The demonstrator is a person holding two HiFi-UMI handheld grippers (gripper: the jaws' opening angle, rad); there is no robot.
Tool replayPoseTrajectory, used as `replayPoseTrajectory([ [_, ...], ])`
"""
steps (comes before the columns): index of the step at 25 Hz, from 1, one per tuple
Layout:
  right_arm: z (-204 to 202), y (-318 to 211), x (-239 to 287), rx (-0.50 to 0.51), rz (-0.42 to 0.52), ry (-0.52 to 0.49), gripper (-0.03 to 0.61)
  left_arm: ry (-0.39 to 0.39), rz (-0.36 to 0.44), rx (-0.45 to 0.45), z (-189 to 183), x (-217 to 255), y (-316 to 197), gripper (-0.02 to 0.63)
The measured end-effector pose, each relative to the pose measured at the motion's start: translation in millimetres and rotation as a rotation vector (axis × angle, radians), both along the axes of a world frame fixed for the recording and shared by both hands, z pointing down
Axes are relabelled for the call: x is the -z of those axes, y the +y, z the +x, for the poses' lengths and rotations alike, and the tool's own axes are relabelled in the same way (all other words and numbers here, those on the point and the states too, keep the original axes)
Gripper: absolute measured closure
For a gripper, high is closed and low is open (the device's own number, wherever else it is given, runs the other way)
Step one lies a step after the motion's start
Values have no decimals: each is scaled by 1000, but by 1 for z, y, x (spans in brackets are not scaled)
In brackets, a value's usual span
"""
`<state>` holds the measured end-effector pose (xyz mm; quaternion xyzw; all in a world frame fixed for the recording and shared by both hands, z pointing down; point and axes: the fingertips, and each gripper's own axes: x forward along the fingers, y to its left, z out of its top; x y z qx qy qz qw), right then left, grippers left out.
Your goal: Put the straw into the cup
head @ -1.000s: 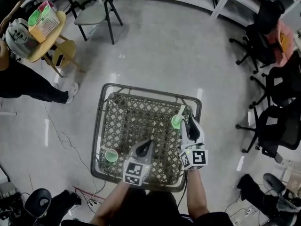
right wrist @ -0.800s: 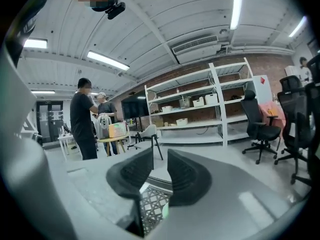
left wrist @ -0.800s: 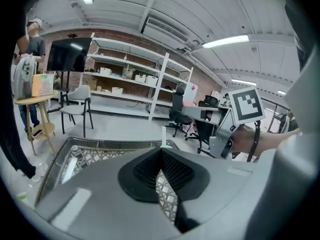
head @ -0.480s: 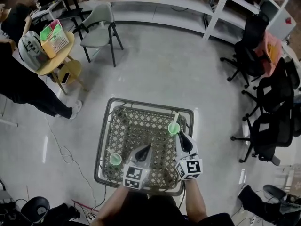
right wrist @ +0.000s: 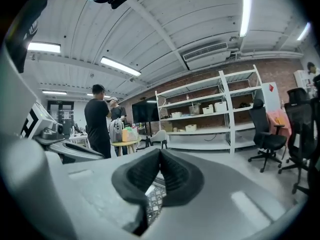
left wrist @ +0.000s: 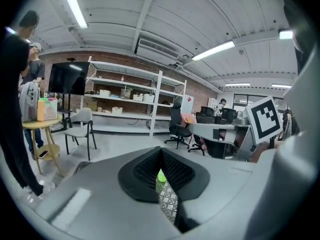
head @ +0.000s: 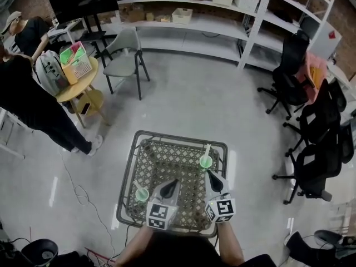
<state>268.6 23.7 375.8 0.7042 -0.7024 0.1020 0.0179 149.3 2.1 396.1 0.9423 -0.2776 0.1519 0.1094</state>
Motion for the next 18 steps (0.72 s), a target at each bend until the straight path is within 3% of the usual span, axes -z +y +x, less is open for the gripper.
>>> replayPoseTrajectory([
  [18,-33,52,9,20,-14,38,575,3,40,12,-21,23,28,607],
])
